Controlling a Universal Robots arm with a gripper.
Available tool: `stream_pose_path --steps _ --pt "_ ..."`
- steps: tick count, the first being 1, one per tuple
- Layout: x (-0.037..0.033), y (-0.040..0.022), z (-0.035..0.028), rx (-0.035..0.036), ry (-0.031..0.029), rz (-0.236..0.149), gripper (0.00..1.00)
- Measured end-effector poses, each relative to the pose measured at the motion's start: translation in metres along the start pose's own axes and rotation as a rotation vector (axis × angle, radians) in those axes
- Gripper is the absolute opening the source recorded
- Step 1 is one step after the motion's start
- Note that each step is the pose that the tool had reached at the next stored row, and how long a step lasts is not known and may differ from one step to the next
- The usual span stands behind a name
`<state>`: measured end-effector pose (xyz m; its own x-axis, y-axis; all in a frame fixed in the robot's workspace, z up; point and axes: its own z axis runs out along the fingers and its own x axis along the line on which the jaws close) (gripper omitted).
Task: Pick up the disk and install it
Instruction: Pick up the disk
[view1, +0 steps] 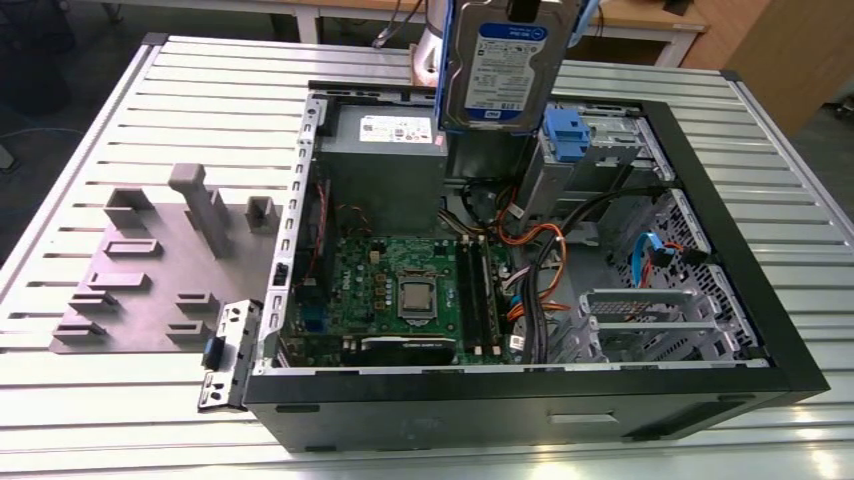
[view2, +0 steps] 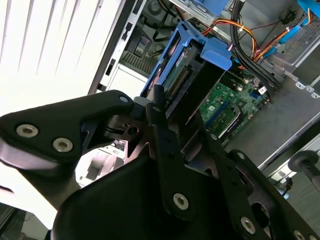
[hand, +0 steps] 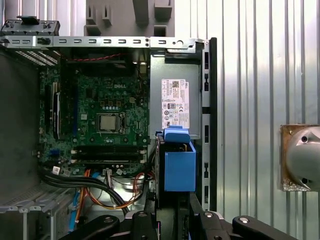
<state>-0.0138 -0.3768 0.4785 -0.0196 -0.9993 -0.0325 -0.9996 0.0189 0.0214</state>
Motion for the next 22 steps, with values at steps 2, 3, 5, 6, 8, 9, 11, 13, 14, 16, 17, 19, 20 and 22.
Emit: stream_pose_path --steps 2,3,5,6,8,9,11,13,14,16,17,19,20,22 --pt "0.0002 0.0000 0.0000 0.0000 0.0004 0.000 0.35" --pt "0.0003 0.0000 0.0000 0.0000 0.0006 0.000 0.35" --pt "0.0008 0.0000 0.0000 0.0001 0.0014 0.000 0.35" --pt "0.0012 0.0000 -0.0001 0.0000 0.0022 0.000 0.35" --pt "0.0018 0.0000 -0.0001 0.0001 0.0034 0.000 0.35" --pt "0.0022 0.0000 -0.0001 0.0001 0.0040 0.000 0.35" --pt "0.0029 0.0000 -0.0001 0.0001 0.0053 0.000 0.35" --pt "0.0040 -0.0001 -0.0002 0.0001 0.0066 0.000 0.35" --pt "0.0047 -0.0001 -0.0002 0.0001 0.0071 0.000 0.35" --pt "0.0057 -0.0001 -0.0002 0.0001 0.0077 0.000 0.35" --pt "0.0065 -0.0001 -0.0002 0.0001 0.0080 0.000 0.35" --pt "0.0082 -0.0002 -0.0003 0.0001 0.0080 0.000 0.35" --pt "0.0091 -0.0002 -0.0003 0.0001 0.0081 0.000 0.35" --pt "0.0111 -0.0002 -0.0004 0.0001 0.0080 0.000 0.35"
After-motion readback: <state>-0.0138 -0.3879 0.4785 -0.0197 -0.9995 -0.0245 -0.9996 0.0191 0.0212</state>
